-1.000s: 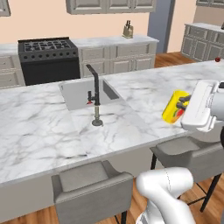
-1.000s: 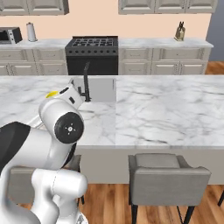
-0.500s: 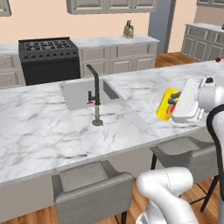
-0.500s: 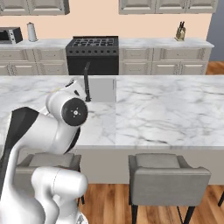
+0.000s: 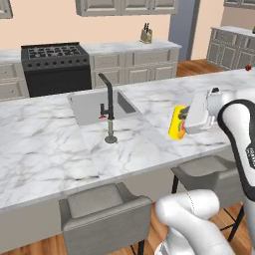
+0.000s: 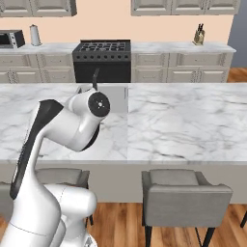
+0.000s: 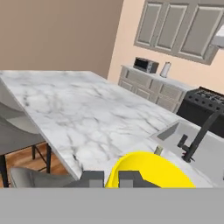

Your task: Open the cabinet directly in front. Then move the liquor and the cup to the dining counter with the candle on it.

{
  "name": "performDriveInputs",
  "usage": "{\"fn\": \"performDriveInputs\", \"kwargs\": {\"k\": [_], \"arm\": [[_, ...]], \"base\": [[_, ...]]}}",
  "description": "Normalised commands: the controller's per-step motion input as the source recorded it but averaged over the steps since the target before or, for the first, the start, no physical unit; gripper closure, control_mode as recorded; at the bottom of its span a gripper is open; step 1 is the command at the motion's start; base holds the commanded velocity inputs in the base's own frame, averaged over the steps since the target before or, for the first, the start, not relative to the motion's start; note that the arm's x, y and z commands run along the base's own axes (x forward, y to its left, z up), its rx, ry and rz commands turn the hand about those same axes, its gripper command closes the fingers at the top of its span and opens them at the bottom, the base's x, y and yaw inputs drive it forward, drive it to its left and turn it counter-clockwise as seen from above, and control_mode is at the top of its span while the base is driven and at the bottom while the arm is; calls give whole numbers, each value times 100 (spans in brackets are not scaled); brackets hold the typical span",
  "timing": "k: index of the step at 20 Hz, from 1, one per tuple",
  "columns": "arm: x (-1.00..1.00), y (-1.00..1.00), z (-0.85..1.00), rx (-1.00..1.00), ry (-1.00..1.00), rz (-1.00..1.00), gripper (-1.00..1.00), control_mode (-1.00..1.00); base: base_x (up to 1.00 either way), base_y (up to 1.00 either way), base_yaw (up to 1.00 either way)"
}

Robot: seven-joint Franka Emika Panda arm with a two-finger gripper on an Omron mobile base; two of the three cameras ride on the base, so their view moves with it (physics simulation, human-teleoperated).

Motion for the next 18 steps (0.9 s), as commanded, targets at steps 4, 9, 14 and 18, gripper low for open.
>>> {"fn": "performDriveInputs", "kwargs": {"k": [4,9,14,18], "arm": [[28,8,-28,-4,-2,0,100,-100],[54,16,-47,-10,-6,0,100,-100],[60,11,-47,-7,-8,-1,100,-100],[53,0,-29,0,11,0,100,-100]], "base": [[0,0,0],[0,0,0],[0,0,0],[0,0,0]]}}
